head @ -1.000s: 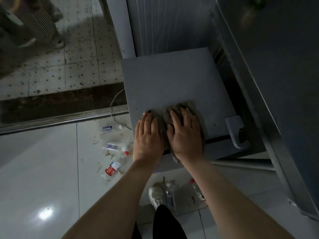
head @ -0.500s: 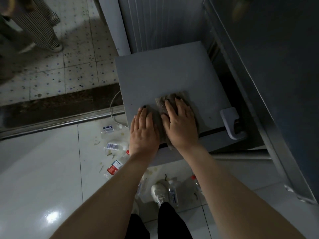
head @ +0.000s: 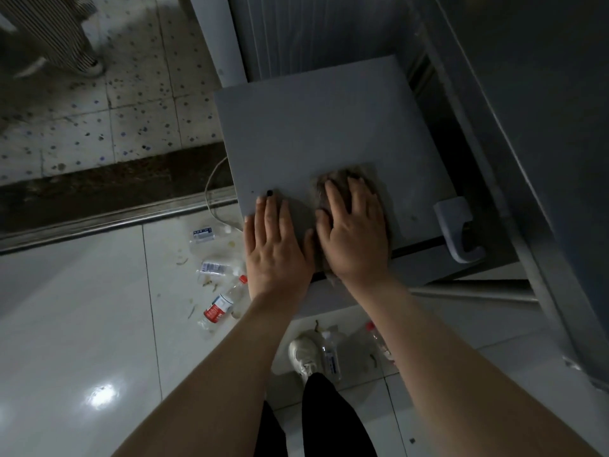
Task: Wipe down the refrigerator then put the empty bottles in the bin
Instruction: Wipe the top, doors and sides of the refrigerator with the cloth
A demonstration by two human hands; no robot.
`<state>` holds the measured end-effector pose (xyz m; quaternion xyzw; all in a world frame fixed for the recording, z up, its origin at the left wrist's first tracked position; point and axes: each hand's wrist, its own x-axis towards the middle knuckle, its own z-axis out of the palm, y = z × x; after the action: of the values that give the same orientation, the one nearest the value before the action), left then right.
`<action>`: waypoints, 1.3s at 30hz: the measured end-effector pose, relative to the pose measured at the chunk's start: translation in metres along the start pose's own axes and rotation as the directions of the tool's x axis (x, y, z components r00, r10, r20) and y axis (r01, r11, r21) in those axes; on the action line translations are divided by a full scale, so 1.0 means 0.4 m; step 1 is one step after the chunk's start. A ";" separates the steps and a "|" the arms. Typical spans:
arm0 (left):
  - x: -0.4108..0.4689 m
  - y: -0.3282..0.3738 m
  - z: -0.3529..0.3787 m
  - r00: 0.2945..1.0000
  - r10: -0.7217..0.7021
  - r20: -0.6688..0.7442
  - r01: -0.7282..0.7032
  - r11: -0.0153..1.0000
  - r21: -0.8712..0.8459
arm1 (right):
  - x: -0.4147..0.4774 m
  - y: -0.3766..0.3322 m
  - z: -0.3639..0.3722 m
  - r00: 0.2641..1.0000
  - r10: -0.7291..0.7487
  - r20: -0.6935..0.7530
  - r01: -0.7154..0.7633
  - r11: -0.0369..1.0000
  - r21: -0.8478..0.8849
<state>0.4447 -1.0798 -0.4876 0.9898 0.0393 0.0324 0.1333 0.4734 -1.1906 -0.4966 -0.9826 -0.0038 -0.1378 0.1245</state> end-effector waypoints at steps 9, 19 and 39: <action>-0.001 -0.007 0.011 1.000 0.024 -0.002 -0.024 0.997 0.076 | 0.063 -0.007 0.018 0.999 0.048 0.023 -0.047 0.999 -0.024; 0.001 -0.006 -0.001 0.999 0.042 0.016 -0.043 0.998 0.043 | -0.092 0.022 -0.035 0.997 0.071 -0.017 -0.073 0.995 -0.073; 0.005 -0.001 0.002 0.999 0.021 0.037 -0.024 0.997 0.074 | 0.073 0.021 0.006 0.985 0.157 0.072 -0.156 0.988 -0.014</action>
<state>0.4469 -1.0795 -0.4886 0.9948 0.0270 0.0143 0.0968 0.5023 -1.1990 -0.4929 -0.9847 0.0695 -0.0917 0.1306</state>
